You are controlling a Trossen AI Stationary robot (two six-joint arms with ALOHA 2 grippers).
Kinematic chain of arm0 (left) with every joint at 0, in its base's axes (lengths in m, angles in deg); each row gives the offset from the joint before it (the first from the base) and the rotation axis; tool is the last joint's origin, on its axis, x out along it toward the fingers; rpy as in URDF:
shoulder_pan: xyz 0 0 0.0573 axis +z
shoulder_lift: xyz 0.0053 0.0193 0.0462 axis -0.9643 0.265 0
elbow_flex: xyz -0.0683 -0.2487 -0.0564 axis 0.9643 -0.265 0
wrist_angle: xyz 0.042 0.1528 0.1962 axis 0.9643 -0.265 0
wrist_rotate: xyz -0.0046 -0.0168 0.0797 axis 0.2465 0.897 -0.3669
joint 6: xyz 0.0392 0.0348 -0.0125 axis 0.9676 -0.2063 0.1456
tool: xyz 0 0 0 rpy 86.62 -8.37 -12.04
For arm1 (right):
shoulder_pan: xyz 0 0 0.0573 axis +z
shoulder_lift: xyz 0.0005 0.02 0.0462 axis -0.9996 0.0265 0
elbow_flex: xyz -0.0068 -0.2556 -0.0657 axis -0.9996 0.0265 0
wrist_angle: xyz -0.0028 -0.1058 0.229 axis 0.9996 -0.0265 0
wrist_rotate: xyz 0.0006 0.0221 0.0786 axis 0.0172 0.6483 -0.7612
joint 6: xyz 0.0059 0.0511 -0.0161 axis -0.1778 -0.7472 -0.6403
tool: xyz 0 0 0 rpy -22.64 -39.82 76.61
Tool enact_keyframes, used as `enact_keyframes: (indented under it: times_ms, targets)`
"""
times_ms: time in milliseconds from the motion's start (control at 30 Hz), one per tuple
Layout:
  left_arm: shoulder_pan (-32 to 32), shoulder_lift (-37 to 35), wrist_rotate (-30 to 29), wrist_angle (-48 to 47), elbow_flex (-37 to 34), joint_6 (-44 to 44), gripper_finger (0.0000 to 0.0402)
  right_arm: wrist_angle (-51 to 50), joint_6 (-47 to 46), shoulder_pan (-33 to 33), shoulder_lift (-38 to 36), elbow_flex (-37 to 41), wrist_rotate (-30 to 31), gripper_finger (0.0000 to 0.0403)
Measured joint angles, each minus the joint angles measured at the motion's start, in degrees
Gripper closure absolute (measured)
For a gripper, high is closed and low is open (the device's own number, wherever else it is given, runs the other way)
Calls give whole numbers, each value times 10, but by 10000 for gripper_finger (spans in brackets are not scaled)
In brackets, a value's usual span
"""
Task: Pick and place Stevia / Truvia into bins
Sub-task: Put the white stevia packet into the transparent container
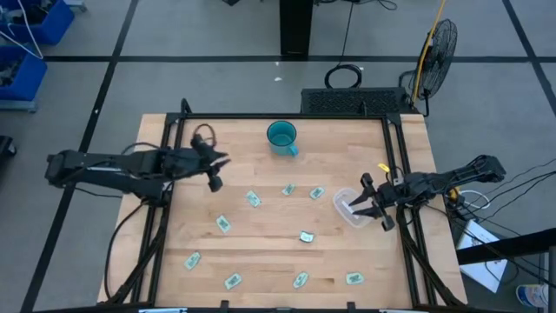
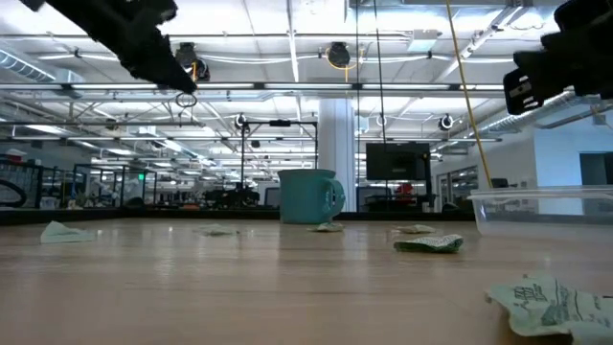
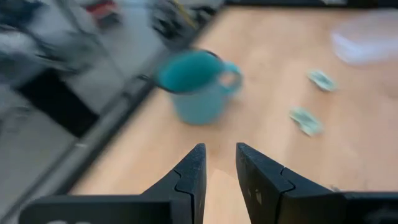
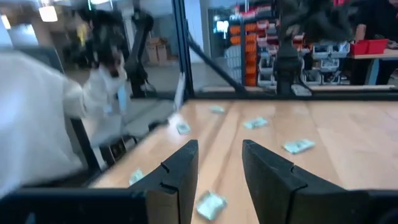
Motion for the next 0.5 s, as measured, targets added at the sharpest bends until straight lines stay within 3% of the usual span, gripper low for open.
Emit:
enact_keyframes:
  times_ms: [100, 300, 400, 500]
  targets:
    - [27, 40, 79, 0, 0, -5, 307, 35, -16, 0, 0, 0, 0, 284]
    - [71, 129, 90, 0, 0, -13, 307, 86, -11, 0, 0, 0, 3, 284]
    - [80, 166, 90, 2, 0, -8, 307, 109, 47, 0, 0, 0, 54, 284]
    - [82, 194, 91, 3, 0, 0, 307, 127, 152, 0, 0, 0, 150, 284]
